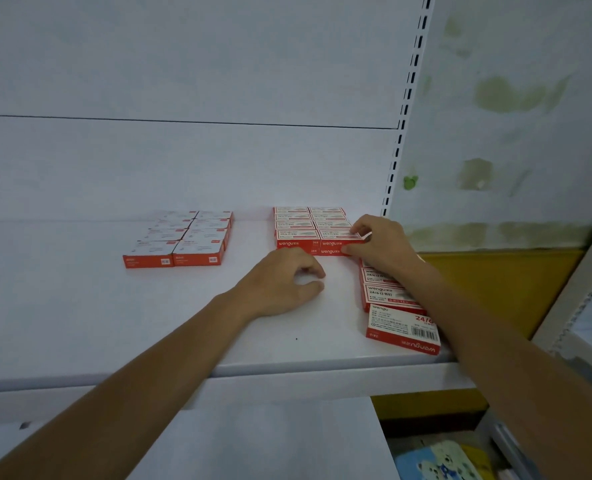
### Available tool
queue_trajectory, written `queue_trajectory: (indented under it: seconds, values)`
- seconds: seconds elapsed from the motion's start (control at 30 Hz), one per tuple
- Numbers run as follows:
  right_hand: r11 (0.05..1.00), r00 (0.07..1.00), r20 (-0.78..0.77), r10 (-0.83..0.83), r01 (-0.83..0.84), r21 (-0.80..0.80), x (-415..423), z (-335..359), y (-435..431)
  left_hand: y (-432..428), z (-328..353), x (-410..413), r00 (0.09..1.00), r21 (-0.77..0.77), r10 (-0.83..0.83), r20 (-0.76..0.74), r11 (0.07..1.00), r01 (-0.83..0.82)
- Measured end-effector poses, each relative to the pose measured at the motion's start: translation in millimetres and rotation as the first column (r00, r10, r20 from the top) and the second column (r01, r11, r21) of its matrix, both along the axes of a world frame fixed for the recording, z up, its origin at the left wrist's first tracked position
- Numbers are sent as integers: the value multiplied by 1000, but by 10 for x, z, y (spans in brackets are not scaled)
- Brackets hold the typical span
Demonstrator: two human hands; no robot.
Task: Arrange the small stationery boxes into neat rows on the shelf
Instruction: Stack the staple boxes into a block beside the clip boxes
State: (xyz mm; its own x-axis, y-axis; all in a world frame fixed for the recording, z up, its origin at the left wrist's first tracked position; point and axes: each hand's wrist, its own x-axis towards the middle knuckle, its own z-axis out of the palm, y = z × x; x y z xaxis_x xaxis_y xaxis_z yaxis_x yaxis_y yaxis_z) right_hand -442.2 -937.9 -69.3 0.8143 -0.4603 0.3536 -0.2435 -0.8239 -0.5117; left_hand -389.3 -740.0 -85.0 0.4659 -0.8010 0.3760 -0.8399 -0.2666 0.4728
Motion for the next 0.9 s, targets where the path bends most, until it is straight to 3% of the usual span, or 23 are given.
queue_trajectory:
  seconds: [0.37, 0.5, 0.63, 0.73, 0.8, 0.9]
  values:
    - [1000, 998, -59, 8, -8, -3, -21, 33, -1, 24, -4, -30, 999, 39, 5, 53, 999, -7]
    - [999, 989, -144, 31, -29, 17, 26, 166, 5, -3, 7, -89, 967, 155, 10, 254, 987, -51]
    - [999, 990, -141, 28, -21, 50, 11, 152, 12, -4, 60, -150, 943, 214, 4, 332, 973, -80]
    - [993, 976, -202, 84, -65, 98, -83, 156, -34, -22, 89, -185, 961, 216, 27, 276, 972, -89]
    - [971, 969, -198, 148, -105, 215, -216, 202, -77, -61, 113, -224, 978, 197, 62, 201, 975, -103]
    - [955, 999, 18, 30, -34, 296, -450, 229, -195, -138, 137, -300, 990, 155, 101, 96, 981, -115]
